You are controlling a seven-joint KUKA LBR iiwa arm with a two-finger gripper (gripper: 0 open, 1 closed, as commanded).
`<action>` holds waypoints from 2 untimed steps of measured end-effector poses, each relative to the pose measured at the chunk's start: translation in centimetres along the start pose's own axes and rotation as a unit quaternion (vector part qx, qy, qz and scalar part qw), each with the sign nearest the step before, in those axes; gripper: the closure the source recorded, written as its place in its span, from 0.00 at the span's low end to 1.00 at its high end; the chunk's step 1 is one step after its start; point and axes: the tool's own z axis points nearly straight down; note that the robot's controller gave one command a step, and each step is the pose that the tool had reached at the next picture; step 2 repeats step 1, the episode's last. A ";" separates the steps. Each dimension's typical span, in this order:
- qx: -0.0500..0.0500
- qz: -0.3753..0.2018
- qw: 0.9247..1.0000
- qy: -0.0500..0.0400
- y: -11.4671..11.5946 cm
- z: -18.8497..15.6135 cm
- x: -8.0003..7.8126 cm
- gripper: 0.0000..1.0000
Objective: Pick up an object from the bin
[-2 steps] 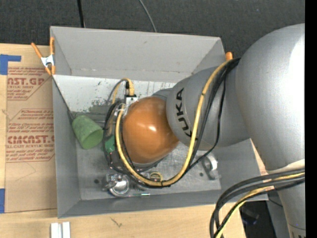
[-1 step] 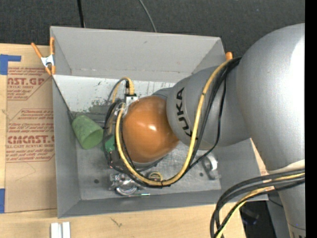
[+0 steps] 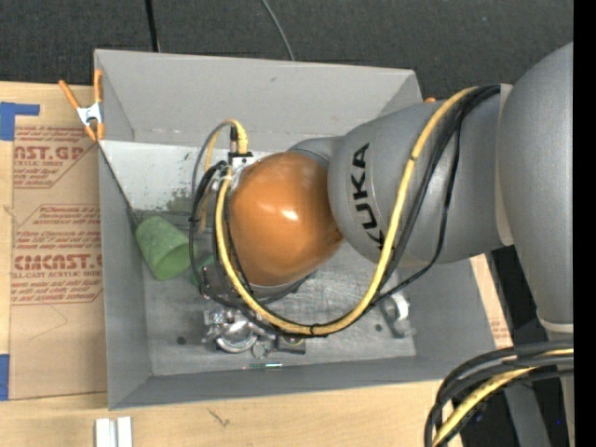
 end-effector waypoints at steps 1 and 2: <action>0.002 -0.009 1.000 -0.001 -0.3 -11.2 -1.5 1.00; 0.002 -0.009 1.000 -0.001 -0.3 -11.2 -1.5 1.00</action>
Offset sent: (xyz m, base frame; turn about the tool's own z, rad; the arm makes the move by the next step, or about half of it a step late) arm 0.0008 0.0123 0.1074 -0.0187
